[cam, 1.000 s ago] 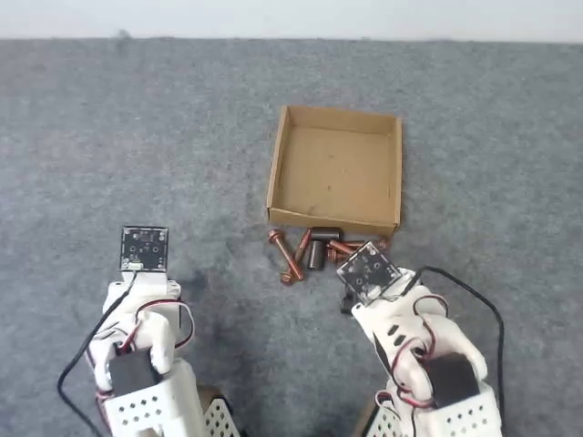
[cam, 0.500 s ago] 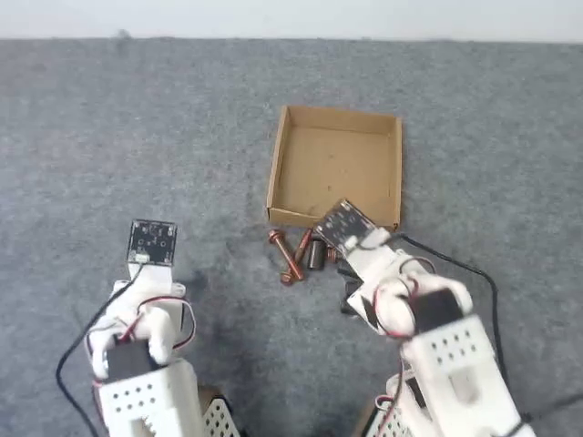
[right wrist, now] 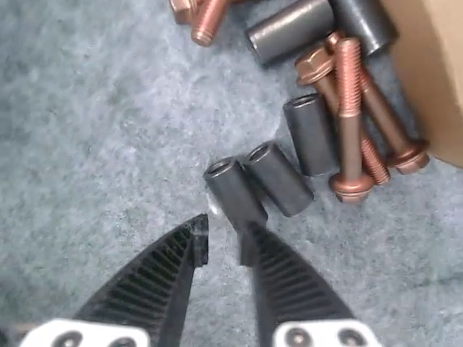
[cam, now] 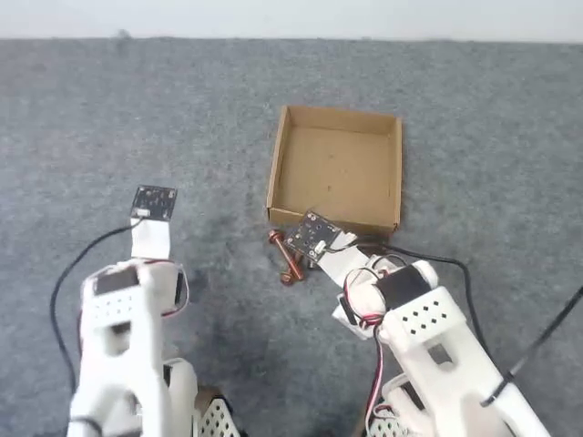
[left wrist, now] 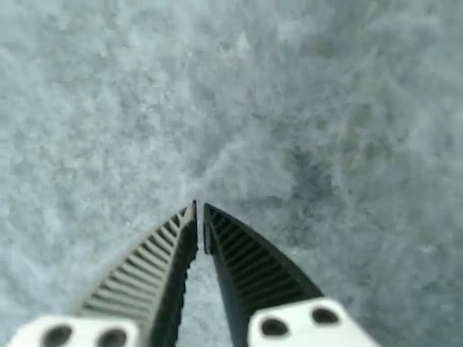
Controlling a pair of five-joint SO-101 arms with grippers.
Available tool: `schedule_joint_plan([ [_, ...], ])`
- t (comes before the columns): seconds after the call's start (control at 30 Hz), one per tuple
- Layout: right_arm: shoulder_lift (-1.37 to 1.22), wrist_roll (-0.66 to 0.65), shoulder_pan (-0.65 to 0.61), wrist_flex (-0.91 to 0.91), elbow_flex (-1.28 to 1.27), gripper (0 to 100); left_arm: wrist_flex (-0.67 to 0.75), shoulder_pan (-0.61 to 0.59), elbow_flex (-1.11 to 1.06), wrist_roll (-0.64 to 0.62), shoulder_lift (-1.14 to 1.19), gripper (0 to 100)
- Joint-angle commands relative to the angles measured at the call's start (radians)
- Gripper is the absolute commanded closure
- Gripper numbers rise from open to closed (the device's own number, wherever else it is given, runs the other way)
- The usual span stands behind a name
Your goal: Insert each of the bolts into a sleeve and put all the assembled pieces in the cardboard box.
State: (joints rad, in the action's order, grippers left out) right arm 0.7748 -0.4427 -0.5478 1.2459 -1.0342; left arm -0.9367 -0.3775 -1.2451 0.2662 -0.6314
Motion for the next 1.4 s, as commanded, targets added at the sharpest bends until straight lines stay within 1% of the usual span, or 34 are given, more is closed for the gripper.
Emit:
schedule_joint_plan([
  [0.0,-0.007,-0.020,-0.008,-0.002,0.057,87.2,0.005,-0.002,0.116,0.011,0.138,99],
  [0.2,-0.008,-0.147,-0.008,0.033,0.041,88.7,-0.014,0.000,0.197,0.012,0.249,99],
  [0.33,-0.008,-0.267,-0.008,0.058,0.031,88.6,-0.014,0.000,0.208,0.012,0.255,99],
  [0.63,-0.008,-0.428,-0.008,0.030,-0.051,88.7,-0.025,0.005,0.209,0.015,0.259,99],
  [0.73,-0.008,-0.445,-0.008,-0.027,-0.086,88.8,-0.029,0.005,0.209,0.060,0.259,99],
  [0.87,-0.008,-0.445,-0.013,-0.101,-0.124,88.8,-0.029,0.005,0.208,0.061,0.259,99],
  [1.03,-0.008,-0.445,-0.051,-0.168,-0.176,89.0,-0.029,0.006,0.208,0.063,0.261,99],
  [1.37,-0.010,-0.443,-0.047,-0.213,-0.209,89.0,-0.040,0.005,0.208,0.068,0.262,99],
])
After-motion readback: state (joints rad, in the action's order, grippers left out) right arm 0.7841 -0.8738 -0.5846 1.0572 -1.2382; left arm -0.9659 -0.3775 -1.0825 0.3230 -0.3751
